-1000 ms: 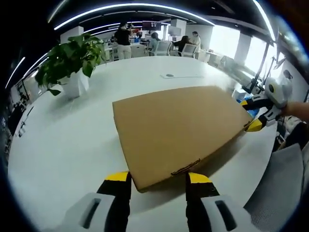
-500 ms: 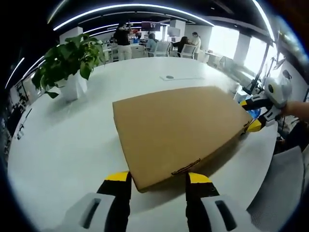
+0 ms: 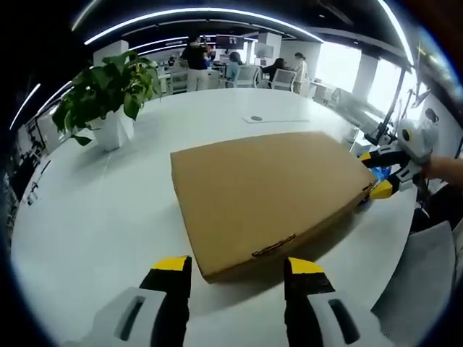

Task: Operate the shoe box by opening the lid, removing the specified soft item, and placing it in the target area until the item is outside and the box remains undamaged.

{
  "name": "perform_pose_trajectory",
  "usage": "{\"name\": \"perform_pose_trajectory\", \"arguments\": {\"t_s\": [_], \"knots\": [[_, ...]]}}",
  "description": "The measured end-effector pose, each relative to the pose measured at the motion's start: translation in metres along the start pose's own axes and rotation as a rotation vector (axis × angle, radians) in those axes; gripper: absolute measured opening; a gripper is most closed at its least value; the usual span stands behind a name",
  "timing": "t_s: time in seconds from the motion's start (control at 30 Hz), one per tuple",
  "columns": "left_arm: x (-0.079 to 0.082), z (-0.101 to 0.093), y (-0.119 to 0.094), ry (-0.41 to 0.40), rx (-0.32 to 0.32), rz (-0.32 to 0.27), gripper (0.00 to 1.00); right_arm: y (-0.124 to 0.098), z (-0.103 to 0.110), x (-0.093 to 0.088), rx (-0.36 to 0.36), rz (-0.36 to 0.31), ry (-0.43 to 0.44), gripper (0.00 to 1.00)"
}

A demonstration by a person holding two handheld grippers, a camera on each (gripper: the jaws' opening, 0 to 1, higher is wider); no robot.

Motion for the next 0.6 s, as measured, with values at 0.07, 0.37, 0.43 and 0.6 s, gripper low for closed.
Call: {"name": "perform_pose_trajectory", "arguments": {"t_s": [0.07,0.37,0.43,0.6], "knots": [[-0.001,-0.002,-0.006,-0.001,-0.002,-0.014,0.55,-0.006,0.001,0.000,-0.011,-0.009,-0.005,0.49],[-0.006,-0.018,-0.029,0.002,0.004,-0.070,0.62,-0.042,0.002,-0.005,-0.105,-0.071,-0.006,0.53],[-0.006,-0.022,-0.036,-0.002,0.009,-0.083,0.65,-0.051,0.001,-0.007,-0.129,-0.077,0.000,0.54],[-0.004,-0.037,-0.052,-0.003,0.017,-0.147,0.71,-0.081,0.001,-0.012,-0.199,-0.106,0.040,0.58]]}}
Point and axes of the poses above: the point that each gripper's makers call its tool centre point, and the gripper's own axes: y roughly forward along the fingers, z roughly to its left, x roughly out of its top, the point moved 8 cm from there along -y, roughly backward along the fingers, and after that the axes turned 7 degrees about -z, right-handed, at the moved point
